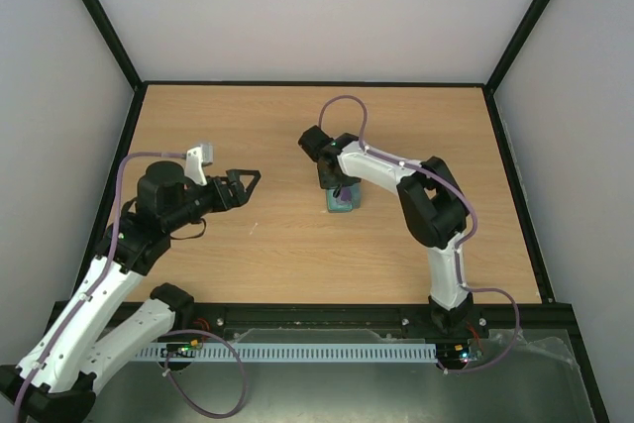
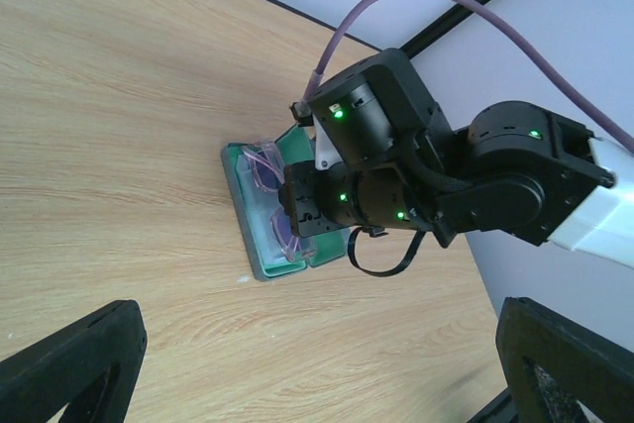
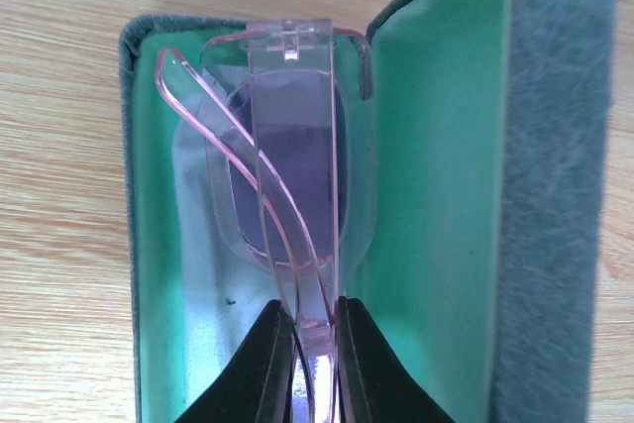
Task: Organize the sunglasses
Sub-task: Place the sunglasses in the sunglasses case.
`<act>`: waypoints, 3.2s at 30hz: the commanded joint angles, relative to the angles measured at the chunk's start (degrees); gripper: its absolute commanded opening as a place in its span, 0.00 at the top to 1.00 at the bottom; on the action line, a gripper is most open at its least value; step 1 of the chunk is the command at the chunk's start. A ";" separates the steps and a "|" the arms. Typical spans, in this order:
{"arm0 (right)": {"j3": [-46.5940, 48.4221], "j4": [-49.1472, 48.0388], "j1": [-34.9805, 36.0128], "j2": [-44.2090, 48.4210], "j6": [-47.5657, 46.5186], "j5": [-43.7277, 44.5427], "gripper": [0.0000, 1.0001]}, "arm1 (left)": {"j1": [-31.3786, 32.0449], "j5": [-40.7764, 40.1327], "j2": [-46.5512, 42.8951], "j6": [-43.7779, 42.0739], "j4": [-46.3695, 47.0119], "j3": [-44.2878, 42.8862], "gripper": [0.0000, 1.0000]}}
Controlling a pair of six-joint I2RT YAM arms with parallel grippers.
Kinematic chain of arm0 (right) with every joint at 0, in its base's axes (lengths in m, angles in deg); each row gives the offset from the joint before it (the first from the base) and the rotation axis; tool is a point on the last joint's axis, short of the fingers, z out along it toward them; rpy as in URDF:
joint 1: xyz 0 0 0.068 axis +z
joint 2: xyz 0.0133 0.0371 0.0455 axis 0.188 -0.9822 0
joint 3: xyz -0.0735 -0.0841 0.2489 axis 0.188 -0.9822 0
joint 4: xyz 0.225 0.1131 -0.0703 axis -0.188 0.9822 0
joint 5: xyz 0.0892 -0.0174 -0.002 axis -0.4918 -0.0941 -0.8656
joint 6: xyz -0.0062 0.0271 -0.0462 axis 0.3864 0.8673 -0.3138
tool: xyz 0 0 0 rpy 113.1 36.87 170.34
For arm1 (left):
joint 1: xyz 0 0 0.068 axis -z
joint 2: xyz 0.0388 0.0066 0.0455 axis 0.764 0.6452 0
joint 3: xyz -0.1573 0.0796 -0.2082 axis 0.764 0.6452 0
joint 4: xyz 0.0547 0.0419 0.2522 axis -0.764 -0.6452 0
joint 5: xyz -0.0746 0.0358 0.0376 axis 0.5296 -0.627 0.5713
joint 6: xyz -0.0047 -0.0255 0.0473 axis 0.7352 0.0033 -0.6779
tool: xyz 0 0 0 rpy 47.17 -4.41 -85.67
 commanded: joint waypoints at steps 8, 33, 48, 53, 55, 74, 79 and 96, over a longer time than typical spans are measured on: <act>1.48 -0.97 0.59 -2.95 2.51 -1.09 0.96 | -0.58 2.08 0.26 -1.35 0.05 0.00 0.01; 1.97 -2.12 0.72 -5.66 6.05 -0.47 0.93 | -1.11 2.93 -0.06 -0.83 0.91 1.76 0.00; 0.94 -3.98 1.23 0.85 6.82 2.81 0.61 | -1.28 3.16 0.36 -0.70 1.26 2.11 0.00; 1.23 -6.15 1.22 0.80 6.65 2.80 0.66 | -1.28 2.88 0.72 -0.88 0.89 1.71 0.00; 1.87 -6.92 1.21 0.26 6.61 2.47 0.71 | -1.36 2.88 0.95 -0.99 0.69 1.48 0.01; 5.82 -2.65 0.35 -8.35 5.04 7.12 0.85 | -1.46 2.65 1.90 -1.32 0.06 0.17 0.00; 5.55 -2.54 0.34 -7.52 5.01 7.79 0.85 | -1.46 2.78 1.93 -1.21 0.18 0.48 0.00; 1.03 -5.63 1.85 4.92 0.44 -3.54 0.68 | -1.46 3.22 1.86 0.08 1.52 2.44 0.01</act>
